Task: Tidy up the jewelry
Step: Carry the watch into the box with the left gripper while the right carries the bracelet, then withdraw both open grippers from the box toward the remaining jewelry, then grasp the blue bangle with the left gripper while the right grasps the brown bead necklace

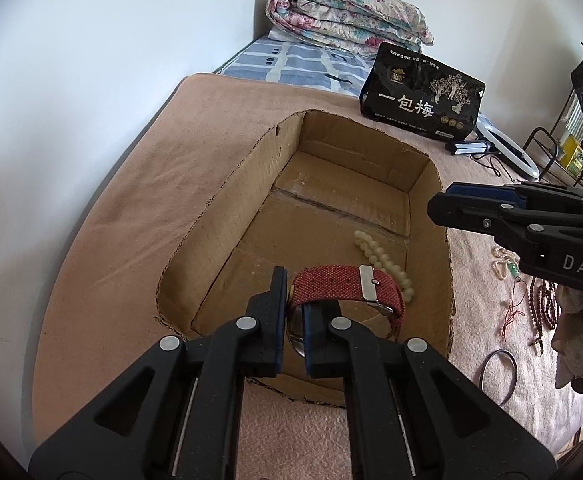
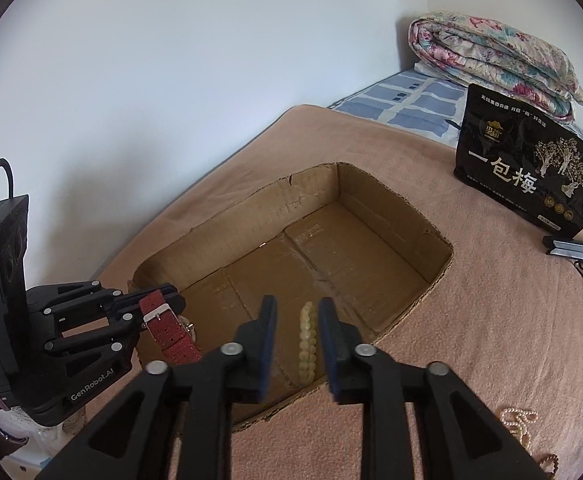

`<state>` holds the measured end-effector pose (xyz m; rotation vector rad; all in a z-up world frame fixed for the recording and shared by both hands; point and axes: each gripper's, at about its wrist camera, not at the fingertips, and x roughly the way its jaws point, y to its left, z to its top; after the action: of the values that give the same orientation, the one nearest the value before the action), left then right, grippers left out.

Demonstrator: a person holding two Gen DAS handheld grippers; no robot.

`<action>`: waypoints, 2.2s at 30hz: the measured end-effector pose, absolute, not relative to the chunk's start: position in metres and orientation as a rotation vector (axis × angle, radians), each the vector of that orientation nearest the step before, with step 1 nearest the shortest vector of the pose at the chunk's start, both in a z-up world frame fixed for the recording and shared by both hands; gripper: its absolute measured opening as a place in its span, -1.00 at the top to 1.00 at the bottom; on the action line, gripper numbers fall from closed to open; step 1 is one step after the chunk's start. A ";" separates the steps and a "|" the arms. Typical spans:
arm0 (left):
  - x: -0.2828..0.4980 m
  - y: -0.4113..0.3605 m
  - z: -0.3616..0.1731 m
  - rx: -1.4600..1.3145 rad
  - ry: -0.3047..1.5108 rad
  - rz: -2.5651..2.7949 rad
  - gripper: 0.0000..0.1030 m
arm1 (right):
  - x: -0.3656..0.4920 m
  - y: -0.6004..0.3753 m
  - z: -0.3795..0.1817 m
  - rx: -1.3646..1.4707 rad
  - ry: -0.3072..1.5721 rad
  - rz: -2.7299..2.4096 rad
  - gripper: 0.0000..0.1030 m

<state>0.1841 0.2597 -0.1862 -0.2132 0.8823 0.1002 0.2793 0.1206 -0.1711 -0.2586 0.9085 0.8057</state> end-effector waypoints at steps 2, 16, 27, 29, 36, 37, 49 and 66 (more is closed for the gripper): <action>0.184 0.261 -0.186 -0.226 0.896 0.110 0.34 | 0.279 0.117 -0.168 -0.254 0.900 0.791 0.15; 0.159 0.255 -0.161 -0.211 0.831 0.124 0.02 | 0.259 0.076 -0.140 -0.278 0.777 0.652 -0.74; 0.134 0.209 -0.139 -0.181 0.810 0.040 0.01 | 0.239 0.009 -0.113 -0.264 0.715 0.531 -0.78; 0.131 0.195 -0.139 -0.171 0.820 0.009 -0.15 | 0.236 -0.008 -0.110 -0.276 0.700 0.499 -0.79; 0.125 0.150 -0.140 -0.147 0.838 -0.086 -0.30 | 0.233 -0.083 -0.108 -0.239 0.704 0.392 -0.99; 0.126 0.143 -0.142 -0.143 0.845 -0.095 -0.30 | 0.233 -0.095 -0.108 -0.226 0.704 0.376 -0.99; 0.133 0.085 -0.190 -0.156 0.984 -0.193 -0.30 | 0.234 -0.183 -0.151 -0.224 0.822 0.234 -0.99; 0.157 0.054 -0.244 -0.223 1.121 -0.246 -0.40 | 0.252 -0.217 -0.218 -0.110 1.028 0.196 -0.99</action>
<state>0.1566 0.0542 -0.2442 -0.2227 1.1213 -0.2462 0.2519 -0.2166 -0.2182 -0.1104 1.0278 0.1958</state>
